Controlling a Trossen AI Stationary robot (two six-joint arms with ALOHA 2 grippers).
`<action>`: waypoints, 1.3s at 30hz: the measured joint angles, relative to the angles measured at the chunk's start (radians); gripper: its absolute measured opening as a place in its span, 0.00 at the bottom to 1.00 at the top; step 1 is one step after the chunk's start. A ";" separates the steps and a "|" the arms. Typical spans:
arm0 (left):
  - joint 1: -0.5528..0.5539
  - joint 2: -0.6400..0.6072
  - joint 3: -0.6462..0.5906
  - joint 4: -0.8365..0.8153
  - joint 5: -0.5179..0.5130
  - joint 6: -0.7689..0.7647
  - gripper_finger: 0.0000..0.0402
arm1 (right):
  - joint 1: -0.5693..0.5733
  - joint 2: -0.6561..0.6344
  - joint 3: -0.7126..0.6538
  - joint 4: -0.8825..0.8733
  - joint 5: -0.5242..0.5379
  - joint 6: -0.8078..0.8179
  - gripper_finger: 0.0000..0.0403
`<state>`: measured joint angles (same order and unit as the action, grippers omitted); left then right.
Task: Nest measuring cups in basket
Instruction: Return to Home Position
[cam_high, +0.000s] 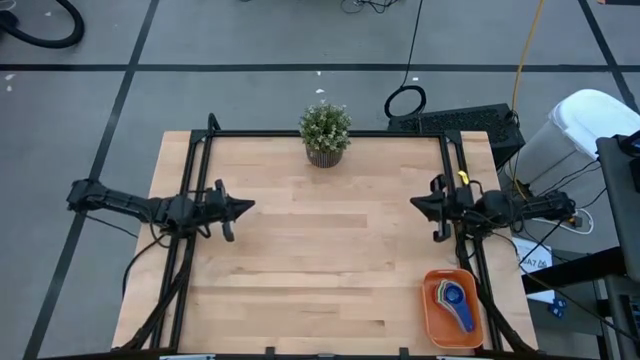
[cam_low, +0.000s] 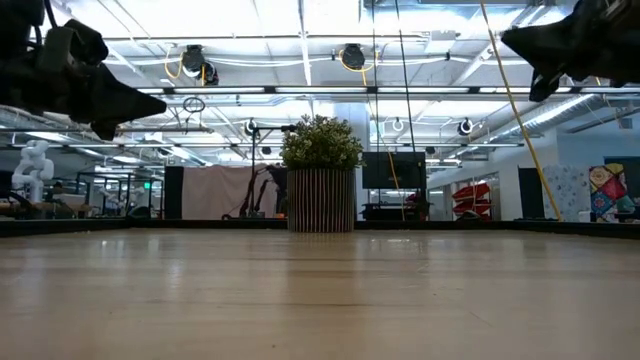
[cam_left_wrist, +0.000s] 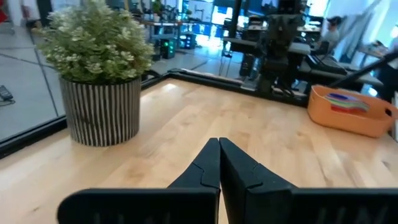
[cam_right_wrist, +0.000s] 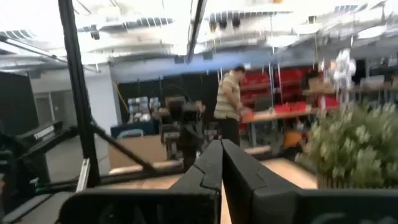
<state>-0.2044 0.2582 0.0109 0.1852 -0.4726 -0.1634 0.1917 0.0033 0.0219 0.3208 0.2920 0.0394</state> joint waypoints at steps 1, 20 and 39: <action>-0.008 -0.002 0.000 -0.007 0.000 0.007 0.00 | 0.000 0.007 0.000 -0.013 -0.001 0.019 0.00; -0.046 -0.016 0.000 -0.047 0.088 0.083 0.07 | 0.000 0.020 0.000 -0.062 -0.006 0.106 0.00; -0.045 -0.017 0.000 -0.047 0.088 0.080 0.08 | 0.000 0.020 0.000 -0.061 -0.007 0.106 0.00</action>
<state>-0.2493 0.2417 0.0113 0.1383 -0.3847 -0.0830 0.1917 0.0235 0.0220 0.2600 0.2855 0.1452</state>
